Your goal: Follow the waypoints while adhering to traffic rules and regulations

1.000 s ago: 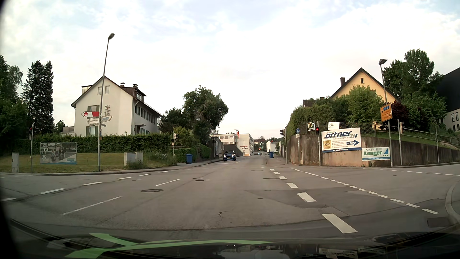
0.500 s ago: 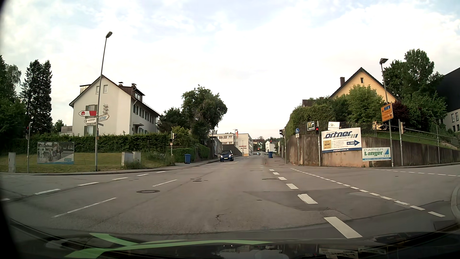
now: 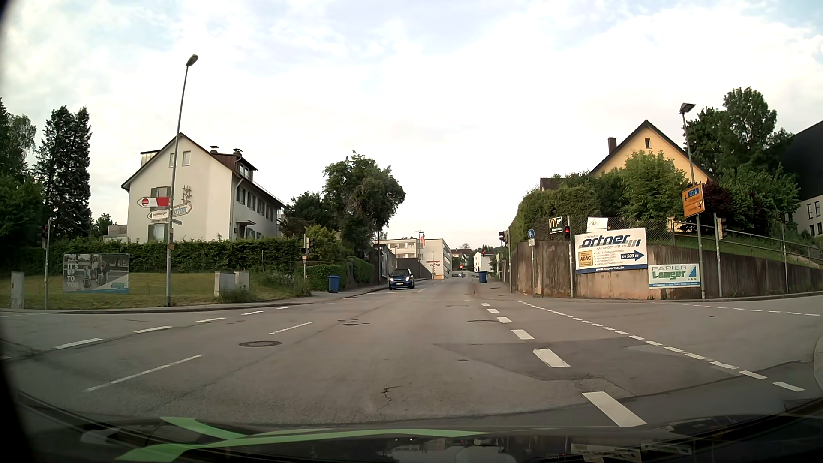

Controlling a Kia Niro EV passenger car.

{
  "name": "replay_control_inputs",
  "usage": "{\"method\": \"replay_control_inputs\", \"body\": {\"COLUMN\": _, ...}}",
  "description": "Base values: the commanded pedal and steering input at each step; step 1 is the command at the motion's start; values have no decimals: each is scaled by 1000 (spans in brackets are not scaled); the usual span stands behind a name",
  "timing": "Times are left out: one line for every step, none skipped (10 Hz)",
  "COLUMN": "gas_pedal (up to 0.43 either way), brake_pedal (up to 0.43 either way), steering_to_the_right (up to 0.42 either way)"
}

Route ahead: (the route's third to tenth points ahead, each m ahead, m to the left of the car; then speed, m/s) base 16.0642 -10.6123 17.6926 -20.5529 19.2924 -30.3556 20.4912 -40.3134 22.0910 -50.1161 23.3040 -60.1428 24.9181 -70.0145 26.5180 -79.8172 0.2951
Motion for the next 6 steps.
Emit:
{"method": "replay_control_inputs", "body": {"gas_pedal": 28, "brake_pedal": 0, "steering_to_the_right": 65}}
{"method": "replay_control_inputs", "body": {"gas_pedal": 28, "brake_pedal": 0, "steering_to_the_right": 67}}
{"method": "replay_control_inputs", "body": {"gas_pedal": 28, "brake_pedal": 0, "steering_to_the_right": 69}}
{"method": "replay_control_inputs", "body": {"gas_pedal": 39, "brake_pedal": 0, "steering_to_the_right": 73}}
{"method": "replay_control_inputs", "body": {"gas_pedal": 87, "brake_pedal": 0, "steering_to_the_right": 76}}
{"method": "replay_control_inputs", "body": {"gas_pedal": 118, "brake_pedal": 0, "steering_to_the_right": 77}}
